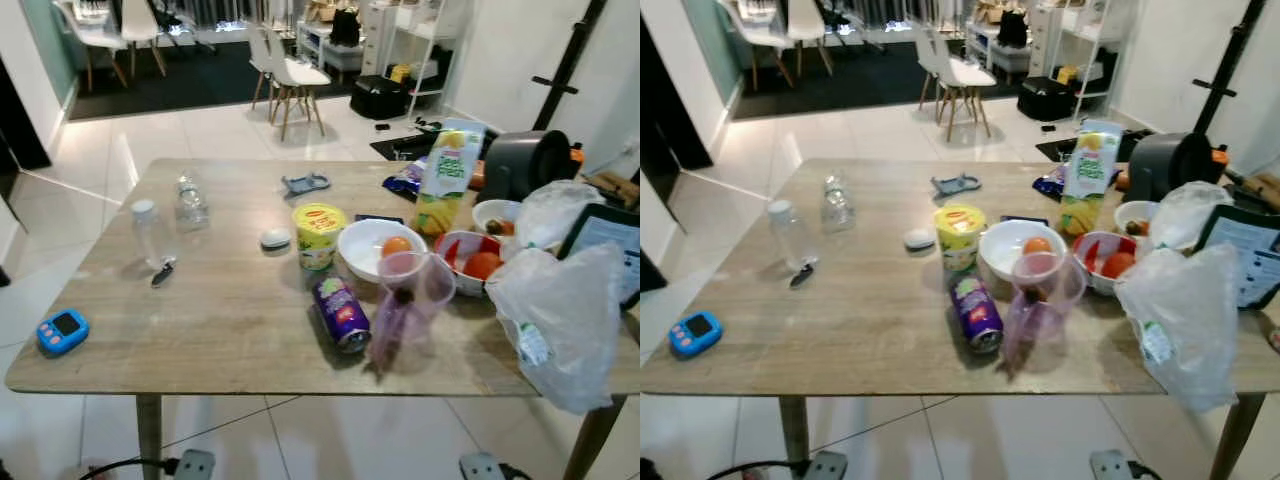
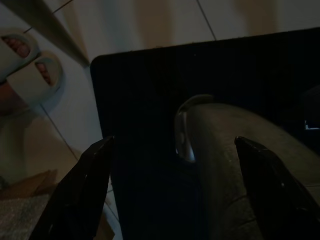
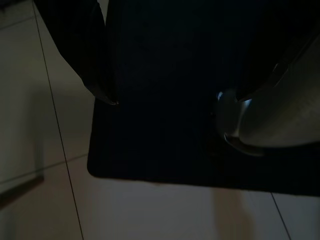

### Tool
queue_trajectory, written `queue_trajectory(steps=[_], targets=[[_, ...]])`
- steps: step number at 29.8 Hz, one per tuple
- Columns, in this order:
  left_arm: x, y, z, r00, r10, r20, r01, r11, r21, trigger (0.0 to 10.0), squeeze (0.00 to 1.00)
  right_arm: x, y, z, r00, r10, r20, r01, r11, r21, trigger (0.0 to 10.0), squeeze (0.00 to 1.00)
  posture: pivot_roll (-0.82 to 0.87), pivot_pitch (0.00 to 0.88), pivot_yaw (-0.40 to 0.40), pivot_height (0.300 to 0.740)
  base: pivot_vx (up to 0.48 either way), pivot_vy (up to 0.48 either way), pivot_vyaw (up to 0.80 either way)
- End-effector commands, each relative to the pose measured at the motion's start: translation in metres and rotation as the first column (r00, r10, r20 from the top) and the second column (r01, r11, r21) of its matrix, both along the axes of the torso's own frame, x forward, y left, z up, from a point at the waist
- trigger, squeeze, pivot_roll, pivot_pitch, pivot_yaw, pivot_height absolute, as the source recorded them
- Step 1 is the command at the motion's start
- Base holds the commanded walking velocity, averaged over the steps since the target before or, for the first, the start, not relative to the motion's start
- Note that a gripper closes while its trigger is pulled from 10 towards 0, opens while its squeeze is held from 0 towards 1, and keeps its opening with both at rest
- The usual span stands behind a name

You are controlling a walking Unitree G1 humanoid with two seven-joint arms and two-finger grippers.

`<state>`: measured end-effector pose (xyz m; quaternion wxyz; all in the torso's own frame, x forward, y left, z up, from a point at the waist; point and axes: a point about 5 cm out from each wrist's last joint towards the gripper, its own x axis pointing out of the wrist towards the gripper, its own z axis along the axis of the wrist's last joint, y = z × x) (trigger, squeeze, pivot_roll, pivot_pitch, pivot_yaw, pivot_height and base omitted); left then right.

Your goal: Restocking fridge

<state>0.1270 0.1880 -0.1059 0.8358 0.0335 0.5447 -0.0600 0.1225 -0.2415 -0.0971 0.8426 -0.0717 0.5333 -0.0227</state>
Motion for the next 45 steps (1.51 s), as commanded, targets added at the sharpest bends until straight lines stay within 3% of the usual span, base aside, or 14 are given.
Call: queue_trajectory(steps=[1, 24, 32, 42, 45], targets=[[-0.011, 0.000, -0.003, 0.999, 0.002, -0.041, -0.002, 1.000, -0.002, 10.0, 0.00, 0.000, 0.005, -0.001, 1.000, 0.002, -0.001, -0.002, 1.000, 0.011, 10.0, 0.00, 0.08, 0.000, -0.031, 0.740, 0.000, 0.000, 0.00], [-0.022, 0.020, -0.004, 0.991, 0.113, -0.065, -0.106, 0.989, 0.105, 10.0, 0.00, 0.001, 0.000, 0.000, 1.000, 0.004, -0.008, -0.004, 1.000, -0.023, 10.0, 0.00, 0.09, 0.000, -0.036, 0.740, 0.000, 0.000, 0.00], [-0.030, 0.039, -0.003, 0.980, 0.179, -0.087, -0.158, 0.966, 0.204, 10.0, 0.00, -0.002, -0.005, 0.000, 1.000, 0.007, -0.027, -0.008, 0.998, -0.060, 10.0, 0.00, 0.09, 0.000, -0.035, 0.740, 0.000, 0.000, 0.00], [-0.029, 0.048, -0.001, 0.970, 0.233, -0.065, -0.214, 0.951, 0.224, 10.0, 0.00, -0.003, -0.009, 0.001, 0.999, 0.017, -0.050, -0.022, 0.995, -0.096, 10.0, 0.00, 0.09, 0.000, -0.032, 0.740, 0.000, 0.000, 0.00], [-0.033, 0.058, 0.001, 0.955, 0.291, -0.052, -0.268, 0.928, 0.260, 10.0, 0.00, -0.004, -0.010, 0.000, 0.998, 0.018, -0.058, -0.024, 0.994, -0.104, 10.0, 0.00, 0.09, 0.000, -0.031, 0.740, 0.000, 0.000, 0.00]])
